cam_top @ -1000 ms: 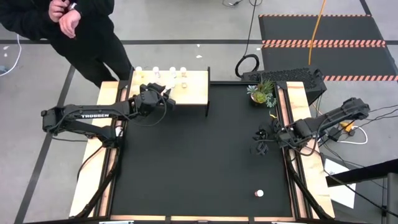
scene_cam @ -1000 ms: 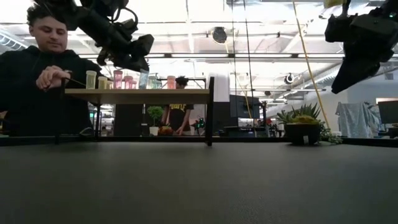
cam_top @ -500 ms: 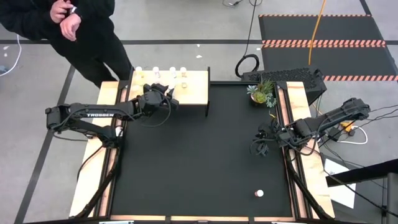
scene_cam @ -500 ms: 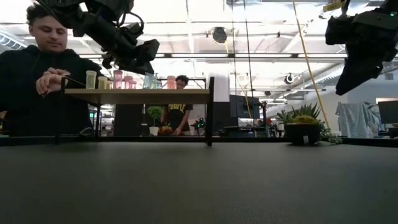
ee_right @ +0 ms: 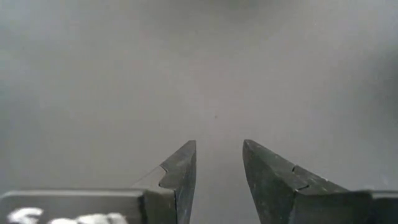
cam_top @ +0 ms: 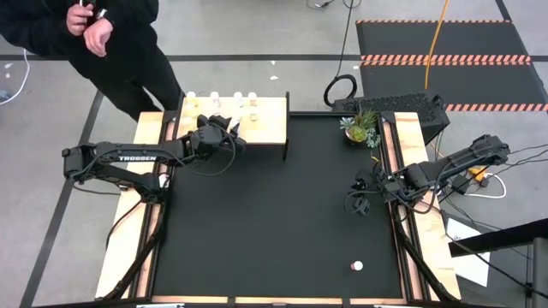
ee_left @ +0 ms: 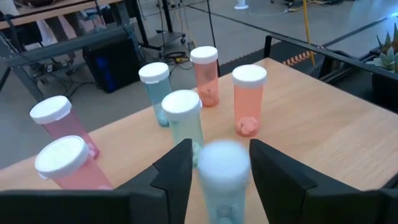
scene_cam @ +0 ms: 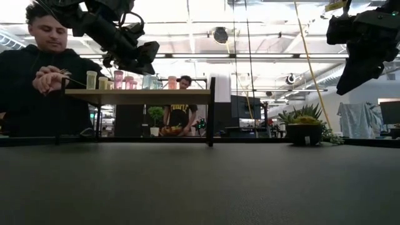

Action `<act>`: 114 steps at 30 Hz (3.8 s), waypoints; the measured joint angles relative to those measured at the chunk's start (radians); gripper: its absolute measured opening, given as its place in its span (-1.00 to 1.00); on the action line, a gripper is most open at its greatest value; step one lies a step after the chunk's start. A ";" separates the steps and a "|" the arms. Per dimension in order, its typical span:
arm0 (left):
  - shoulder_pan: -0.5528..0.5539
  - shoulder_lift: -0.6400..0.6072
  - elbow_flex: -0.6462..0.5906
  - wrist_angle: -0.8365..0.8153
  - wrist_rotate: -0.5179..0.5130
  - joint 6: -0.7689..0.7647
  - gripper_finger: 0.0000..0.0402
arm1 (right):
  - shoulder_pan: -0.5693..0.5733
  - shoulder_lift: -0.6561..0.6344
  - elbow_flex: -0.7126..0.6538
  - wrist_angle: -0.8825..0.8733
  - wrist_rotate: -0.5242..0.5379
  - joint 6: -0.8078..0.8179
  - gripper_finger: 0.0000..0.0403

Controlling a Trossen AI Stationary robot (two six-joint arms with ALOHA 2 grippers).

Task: Pick and place medicine bottles onto shelf by color
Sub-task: Put the blue medicine bottle aligned with the other blue medicine bottle on the shelf, then put the orange medicine bottle aligned with the other orange medicine bottle on the shelf

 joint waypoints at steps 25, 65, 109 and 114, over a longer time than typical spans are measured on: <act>-0.101 -0.215 0.064 -0.044 0.083 0.203 0.35 | 0.000 0.000 0.001 0.009 0.031 -0.005 -0.38; -0.545 1.017 0.935 0.421 0.621 0.067 0.36 | -0.089 -0.091 0.001 -0.108 -0.212 -0.106 -0.38; -0.568 1.588 1.536 0.360 0.856 0.197 0.48 | -0.089 -0.153 0.001 -0.281 -0.262 -0.047 0.18; -0.564 1.588 1.536 0.361 0.913 0.242 0.43 | -0.089 -0.153 0.001 -0.272 -0.265 -0.044 0.18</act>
